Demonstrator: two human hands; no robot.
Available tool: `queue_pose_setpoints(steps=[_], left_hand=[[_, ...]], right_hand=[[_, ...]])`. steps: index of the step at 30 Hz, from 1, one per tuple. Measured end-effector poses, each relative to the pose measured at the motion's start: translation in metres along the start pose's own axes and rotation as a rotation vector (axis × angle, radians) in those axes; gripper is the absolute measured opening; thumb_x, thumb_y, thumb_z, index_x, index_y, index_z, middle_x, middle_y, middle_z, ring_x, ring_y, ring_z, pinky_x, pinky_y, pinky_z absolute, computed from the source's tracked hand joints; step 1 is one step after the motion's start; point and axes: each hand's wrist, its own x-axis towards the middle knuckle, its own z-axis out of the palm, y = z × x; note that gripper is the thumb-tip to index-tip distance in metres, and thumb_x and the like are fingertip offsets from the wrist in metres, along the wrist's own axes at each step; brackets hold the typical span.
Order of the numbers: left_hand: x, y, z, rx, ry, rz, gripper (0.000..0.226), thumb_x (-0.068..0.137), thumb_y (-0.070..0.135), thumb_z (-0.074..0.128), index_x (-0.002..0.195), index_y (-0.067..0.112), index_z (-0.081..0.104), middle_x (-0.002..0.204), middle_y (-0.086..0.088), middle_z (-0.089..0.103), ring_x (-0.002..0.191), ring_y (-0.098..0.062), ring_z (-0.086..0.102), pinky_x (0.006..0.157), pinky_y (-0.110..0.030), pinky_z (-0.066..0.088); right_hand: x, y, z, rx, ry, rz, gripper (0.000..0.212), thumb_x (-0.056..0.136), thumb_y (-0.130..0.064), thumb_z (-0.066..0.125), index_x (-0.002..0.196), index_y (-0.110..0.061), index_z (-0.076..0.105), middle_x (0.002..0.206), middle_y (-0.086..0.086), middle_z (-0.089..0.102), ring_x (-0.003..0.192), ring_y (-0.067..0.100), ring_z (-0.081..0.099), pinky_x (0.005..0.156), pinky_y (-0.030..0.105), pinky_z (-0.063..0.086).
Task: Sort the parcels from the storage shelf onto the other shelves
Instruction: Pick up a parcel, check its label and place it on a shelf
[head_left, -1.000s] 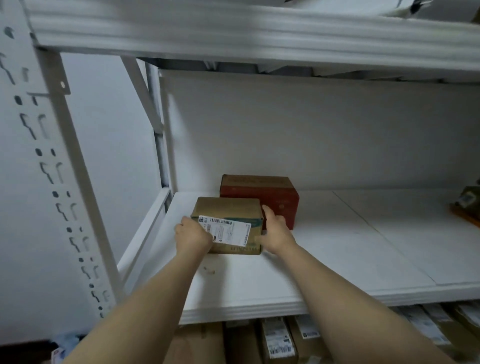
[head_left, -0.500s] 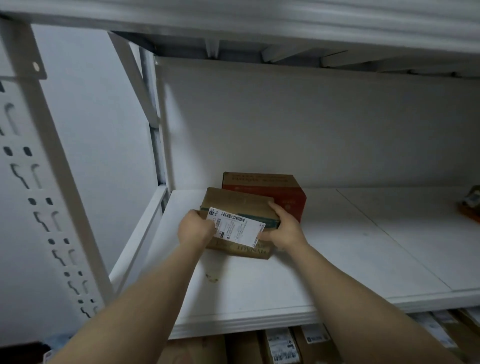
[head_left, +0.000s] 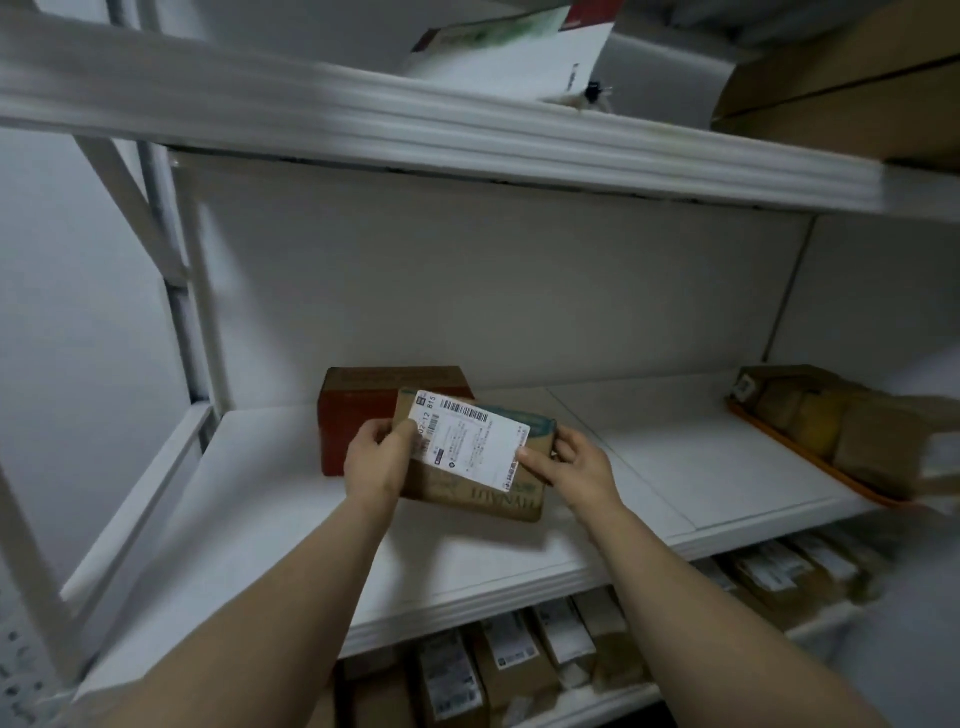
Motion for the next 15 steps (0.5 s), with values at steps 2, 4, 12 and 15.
queue_pose_setpoints(steps=[2,4,12,15], left_hand=[[-0.014,0.003,0.008,-0.096,-0.031,-0.031,0.009,0.082,0.017,0.057,0.083,0.015,0.066,0.085,0.001,0.063,0.082,-0.016,0.053,0.072,-0.029,0.041],[-0.028,0.007,0.013,-0.167,-0.068,-0.054,0.015,0.085,0.02,0.054,0.073,0.016,0.061,0.079,0.0,0.062,0.076,-0.016,0.05,0.067,-0.027,0.039],[-0.058,0.032,0.027,-0.128,-0.375,-0.077,0.029,0.088,0.026,0.057,0.116,0.027,0.064,0.108,0.009,0.063,0.084,0.0,0.051,0.07,-0.028,0.035],[-0.062,0.036,0.031,-0.092,-0.391,-0.09,0.035,0.084,0.021,0.066,0.118,0.031,0.061,0.096,0.012,0.059,0.082,-0.003,0.051,0.06,-0.023,0.035]], right_hand=[[-0.008,0.001,-0.012,0.056,0.025,0.015,0.051,0.08,-0.003,0.074,0.128,-0.001,0.055,0.123,0.015,0.065,0.104,0.023,0.065,0.084,0.029,0.055],[-0.015,0.001,-0.022,0.108,0.053,0.038,0.038,0.086,-0.007,0.07,0.122,-0.005,0.06,0.115,0.01,0.068,0.092,0.019,0.067,0.072,0.022,0.057],[-0.026,0.007,-0.046,0.236,0.102,0.28,0.023,0.094,-0.041,0.057,0.11,-0.025,0.063,0.107,0.003,0.071,0.1,0.027,0.067,0.091,0.055,0.052],[-0.03,0.008,-0.047,0.206,0.117,0.295,0.029,0.094,-0.046,0.054,0.117,-0.029,0.059,0.111,0.001,0.069,0.099,0.025,0.066,0.086,0.047,0.055]])
